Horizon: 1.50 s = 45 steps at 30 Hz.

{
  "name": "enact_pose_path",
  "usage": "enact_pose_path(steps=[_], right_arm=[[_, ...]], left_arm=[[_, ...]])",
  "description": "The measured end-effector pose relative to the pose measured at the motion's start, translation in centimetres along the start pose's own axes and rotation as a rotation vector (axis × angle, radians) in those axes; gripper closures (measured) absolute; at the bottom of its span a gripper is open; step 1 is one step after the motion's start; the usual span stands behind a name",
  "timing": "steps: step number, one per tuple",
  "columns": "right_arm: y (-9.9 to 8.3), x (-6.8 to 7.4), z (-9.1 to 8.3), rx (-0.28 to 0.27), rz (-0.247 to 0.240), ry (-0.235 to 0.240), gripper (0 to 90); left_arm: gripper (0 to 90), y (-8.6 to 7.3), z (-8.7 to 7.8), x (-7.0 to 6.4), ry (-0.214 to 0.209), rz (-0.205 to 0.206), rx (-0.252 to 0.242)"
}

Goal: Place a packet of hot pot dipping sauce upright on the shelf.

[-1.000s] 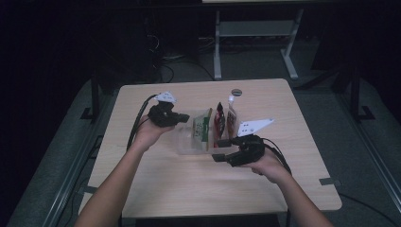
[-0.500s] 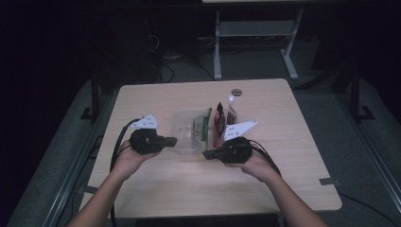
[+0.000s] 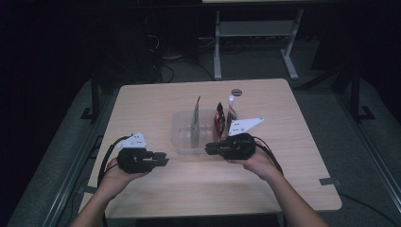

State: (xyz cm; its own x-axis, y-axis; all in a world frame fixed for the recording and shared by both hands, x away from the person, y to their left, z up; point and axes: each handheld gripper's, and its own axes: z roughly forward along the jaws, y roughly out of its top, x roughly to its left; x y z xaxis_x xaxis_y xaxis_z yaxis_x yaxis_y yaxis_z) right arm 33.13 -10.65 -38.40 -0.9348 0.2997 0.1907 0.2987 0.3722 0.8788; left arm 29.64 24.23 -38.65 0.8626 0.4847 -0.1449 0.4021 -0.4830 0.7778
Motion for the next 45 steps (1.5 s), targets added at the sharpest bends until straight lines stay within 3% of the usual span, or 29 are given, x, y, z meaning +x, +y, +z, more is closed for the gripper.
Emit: enact_pose_path(steps=[3,7,16,22,28,33,45], right_arm=[[-1.0,0.0,-0.9,0.025,0.017,-0.02,60.5],[-2.4,0.4,-2.2,0.058,0.022,-0.06,49.9],[-5.7,0.7,-5.0,0.093,0.028,-0.162,35.6],[-8.3,0.5,-6.5,0.136,0.063,-0.251,31.0],[-10.5,0.2,-8.0,0.182,0.09,-0.321,28.9],[-11.4,-0.6,-8.7,0.226,0.093,-0.392,27.5],[-11.6,-1.0,-9.1,0.217,0.099,-0.405,26.2]], left_arm=[[64.4,-0.6,0.0,-0.4,-0.005,0.003,0.011],[58.1,-1.3,-0.1,-0.7,-0.005,0.01,0.027],[40.6,-3.5,-0.8,-1.3,0.013,0.023,0.037],[29.8,-5.2,-0.6,-1.4,0.026,0.015,0.086],[24.8,-6.6,-0.1,-0.9,0.071,0.005,0.146],[20.8,-7.2,0.4,-0.5,0.089,0.035,0.194],[19.7,-7.3,0.4,0.1,0.092,0.044,0.203]])
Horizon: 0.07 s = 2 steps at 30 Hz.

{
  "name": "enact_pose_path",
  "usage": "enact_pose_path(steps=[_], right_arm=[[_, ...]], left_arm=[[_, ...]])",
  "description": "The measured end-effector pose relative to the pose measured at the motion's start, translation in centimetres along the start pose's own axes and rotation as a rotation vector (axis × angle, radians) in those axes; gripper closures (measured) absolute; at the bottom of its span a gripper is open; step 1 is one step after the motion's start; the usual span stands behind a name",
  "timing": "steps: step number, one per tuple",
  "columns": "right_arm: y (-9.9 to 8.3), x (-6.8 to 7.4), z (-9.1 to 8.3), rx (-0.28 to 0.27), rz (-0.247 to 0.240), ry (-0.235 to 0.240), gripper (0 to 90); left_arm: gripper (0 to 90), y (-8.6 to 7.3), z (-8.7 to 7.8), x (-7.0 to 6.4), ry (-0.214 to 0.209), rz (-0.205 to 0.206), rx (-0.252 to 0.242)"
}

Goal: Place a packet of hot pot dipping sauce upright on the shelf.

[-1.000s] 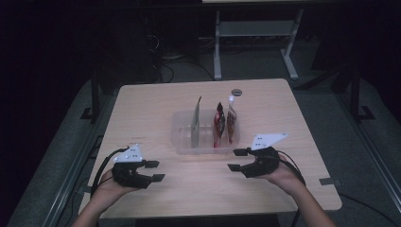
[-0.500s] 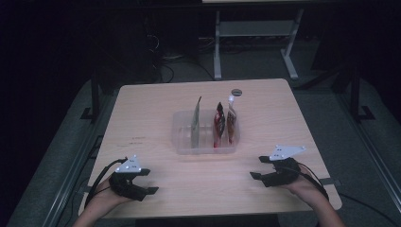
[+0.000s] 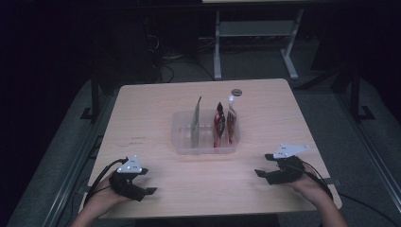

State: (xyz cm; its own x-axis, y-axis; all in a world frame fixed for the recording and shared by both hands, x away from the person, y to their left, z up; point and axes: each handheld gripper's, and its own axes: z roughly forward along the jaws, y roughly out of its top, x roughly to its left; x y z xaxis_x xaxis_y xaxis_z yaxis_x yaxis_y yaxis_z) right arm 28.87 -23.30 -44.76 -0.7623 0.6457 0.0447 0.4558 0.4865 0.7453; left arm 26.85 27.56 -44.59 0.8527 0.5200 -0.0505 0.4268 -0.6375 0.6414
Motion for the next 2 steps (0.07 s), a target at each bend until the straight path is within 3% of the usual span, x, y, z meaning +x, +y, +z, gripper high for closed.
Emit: enact_pose_path(steps=[2], right_arm=[[-0.01,-0.01,0.01,-0.002,0.0,-0.001,25.7]], left_arm=[[19.5,0.01,0.01,0.01,0.001,0.001,-0.002]])
